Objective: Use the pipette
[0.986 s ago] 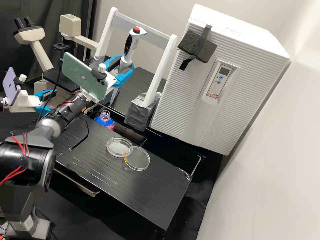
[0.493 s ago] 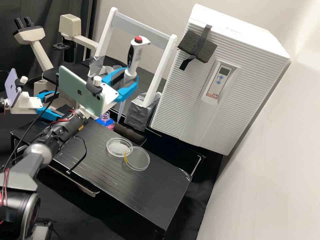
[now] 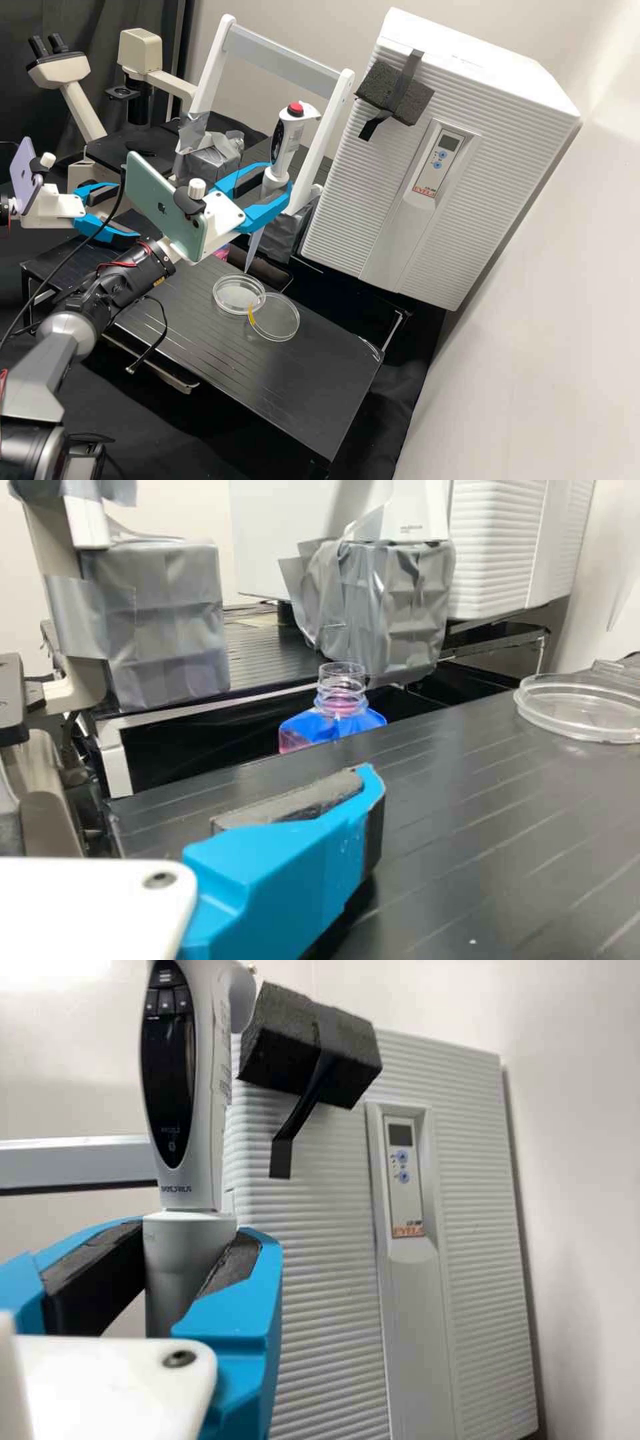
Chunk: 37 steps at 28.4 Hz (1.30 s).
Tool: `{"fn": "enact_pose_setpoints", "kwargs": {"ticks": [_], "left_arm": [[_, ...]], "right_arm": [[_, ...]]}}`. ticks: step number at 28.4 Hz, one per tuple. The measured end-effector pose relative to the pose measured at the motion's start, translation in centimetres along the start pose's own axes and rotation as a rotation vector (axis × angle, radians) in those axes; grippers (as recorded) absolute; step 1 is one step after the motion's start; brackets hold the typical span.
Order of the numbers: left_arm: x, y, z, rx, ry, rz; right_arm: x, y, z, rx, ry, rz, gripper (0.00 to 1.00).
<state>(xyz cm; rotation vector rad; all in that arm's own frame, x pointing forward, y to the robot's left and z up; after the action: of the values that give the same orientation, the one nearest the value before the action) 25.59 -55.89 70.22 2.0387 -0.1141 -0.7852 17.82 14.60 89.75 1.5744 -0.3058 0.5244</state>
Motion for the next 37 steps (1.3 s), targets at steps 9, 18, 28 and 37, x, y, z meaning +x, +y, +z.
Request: {"fn": "enact_pose_setpoints", "kwargs": {"ticks": [9, 18, 28, 37], "left_arm": [[0.00, 0.0, 0.1, 0.008, -0.011, -0.004], [0.49, 1.1, 1.1, 0.017, -0.040, 0.023], [0.45, 5.3, 1.9, 0.034, -0.051, 0.129], [-0.74, 8.1, 0.4, 0.021, 0.013, 0.178]], "right_arm": [[0.1, -0.3, 0.1, -0.007, -0.003, -0.010, 0.00], [1.2, -0.4, -1.0, 0.026, 0.045, -0.037, 0.00], [5.8, -3.2, -5.1, 0.042, 0.215, -0.236, 0.00], [10.5, -5.7, -6.6, 0.024, 0.212, -0.369, 0.00]]}}
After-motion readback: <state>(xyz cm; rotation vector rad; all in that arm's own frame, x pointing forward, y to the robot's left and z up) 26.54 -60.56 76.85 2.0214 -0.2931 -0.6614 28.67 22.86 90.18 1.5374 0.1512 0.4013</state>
